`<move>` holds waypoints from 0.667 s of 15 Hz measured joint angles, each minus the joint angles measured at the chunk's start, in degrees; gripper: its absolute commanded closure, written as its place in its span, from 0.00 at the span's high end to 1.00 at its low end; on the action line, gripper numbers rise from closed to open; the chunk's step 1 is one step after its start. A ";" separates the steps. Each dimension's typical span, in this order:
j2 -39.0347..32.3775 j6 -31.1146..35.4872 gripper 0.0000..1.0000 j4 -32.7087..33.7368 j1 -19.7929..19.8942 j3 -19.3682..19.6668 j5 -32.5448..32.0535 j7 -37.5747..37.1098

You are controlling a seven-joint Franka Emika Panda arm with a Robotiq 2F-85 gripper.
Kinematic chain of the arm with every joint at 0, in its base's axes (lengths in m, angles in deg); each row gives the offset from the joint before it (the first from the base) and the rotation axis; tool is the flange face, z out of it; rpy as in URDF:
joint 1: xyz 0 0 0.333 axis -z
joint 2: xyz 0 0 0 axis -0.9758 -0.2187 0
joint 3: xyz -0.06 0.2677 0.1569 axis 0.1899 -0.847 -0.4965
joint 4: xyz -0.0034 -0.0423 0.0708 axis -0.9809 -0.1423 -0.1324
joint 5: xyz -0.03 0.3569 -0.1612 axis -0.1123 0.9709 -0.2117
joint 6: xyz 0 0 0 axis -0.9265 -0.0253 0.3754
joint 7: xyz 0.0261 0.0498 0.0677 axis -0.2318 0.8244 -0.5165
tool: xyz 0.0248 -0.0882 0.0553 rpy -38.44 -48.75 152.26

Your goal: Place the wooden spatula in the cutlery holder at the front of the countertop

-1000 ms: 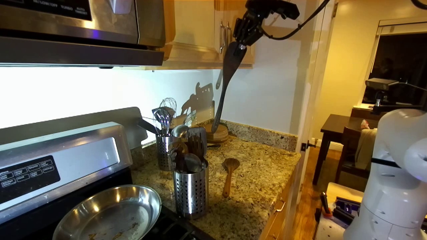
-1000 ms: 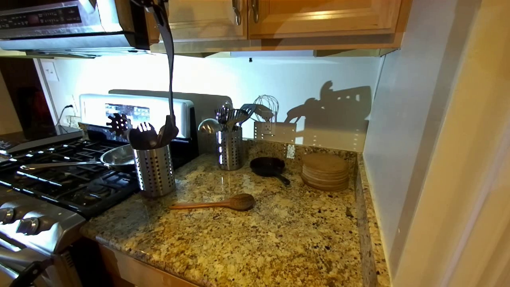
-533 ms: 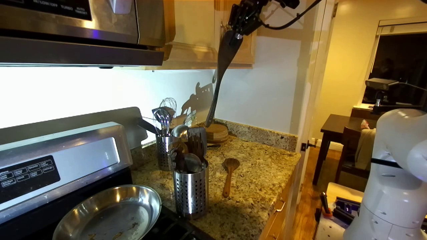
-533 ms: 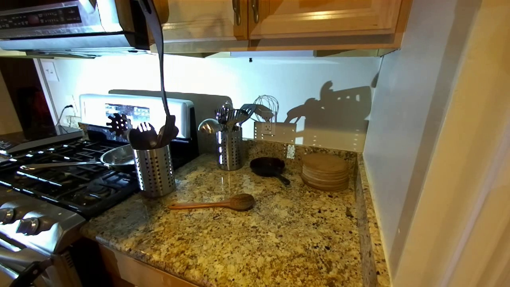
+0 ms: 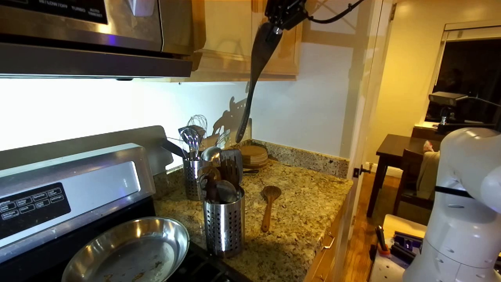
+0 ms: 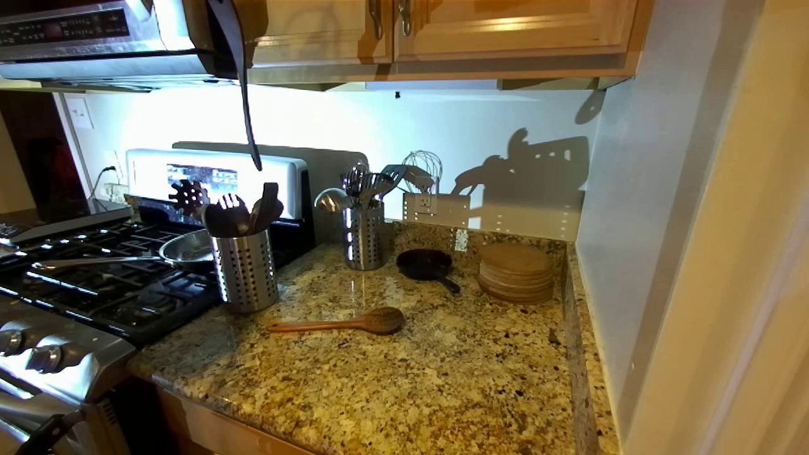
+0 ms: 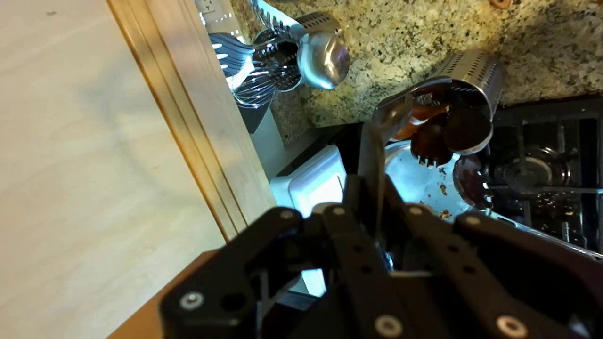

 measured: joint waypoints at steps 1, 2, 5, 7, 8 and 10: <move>-0.01 0.00 0.05 0.00 -0.42 0.03 0.06 0.12; -0.04 0.00 0.05 -0.04 -0.83 0.08 0.22 0.29; -0.22 0.00 0.05 -0.81 -2.09 0.55 0.78 1.05; -0.40 0.00 0.05 -1.87 -2.73 1.11 1.45 1.58; -0.49 0.00 0.05 -2.46 -2.95 1.42 1.93 2.02; -0.60 0.12 0.05 -3.72 -3.46 2.12 2.89 3.12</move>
